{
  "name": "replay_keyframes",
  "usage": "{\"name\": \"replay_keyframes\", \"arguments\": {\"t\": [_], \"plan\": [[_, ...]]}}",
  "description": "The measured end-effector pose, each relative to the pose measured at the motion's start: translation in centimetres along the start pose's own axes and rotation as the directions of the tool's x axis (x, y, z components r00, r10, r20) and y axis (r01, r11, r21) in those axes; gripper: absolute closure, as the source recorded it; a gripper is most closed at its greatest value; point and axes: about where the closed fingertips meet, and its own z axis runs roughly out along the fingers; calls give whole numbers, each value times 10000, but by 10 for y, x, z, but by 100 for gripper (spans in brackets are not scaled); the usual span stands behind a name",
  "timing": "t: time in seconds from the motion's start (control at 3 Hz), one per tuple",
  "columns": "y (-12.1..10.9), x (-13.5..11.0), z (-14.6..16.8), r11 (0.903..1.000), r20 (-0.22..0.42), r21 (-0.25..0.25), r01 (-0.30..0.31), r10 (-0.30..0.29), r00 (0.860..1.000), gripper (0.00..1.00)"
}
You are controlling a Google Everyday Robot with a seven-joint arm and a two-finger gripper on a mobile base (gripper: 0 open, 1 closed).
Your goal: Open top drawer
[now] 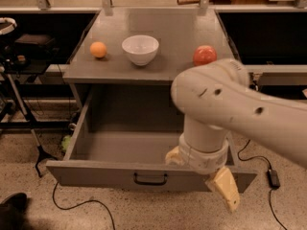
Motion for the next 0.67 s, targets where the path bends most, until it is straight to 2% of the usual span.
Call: {"name": "replay_keyframes", "arguments": {"t": [0.33,0.67], "plan": [[-11,22,-34,9810,870,1323,-1419,1311,9876,0],[-15,23,-42,9772,912,1530,-1474,1346,9867,0]]}}
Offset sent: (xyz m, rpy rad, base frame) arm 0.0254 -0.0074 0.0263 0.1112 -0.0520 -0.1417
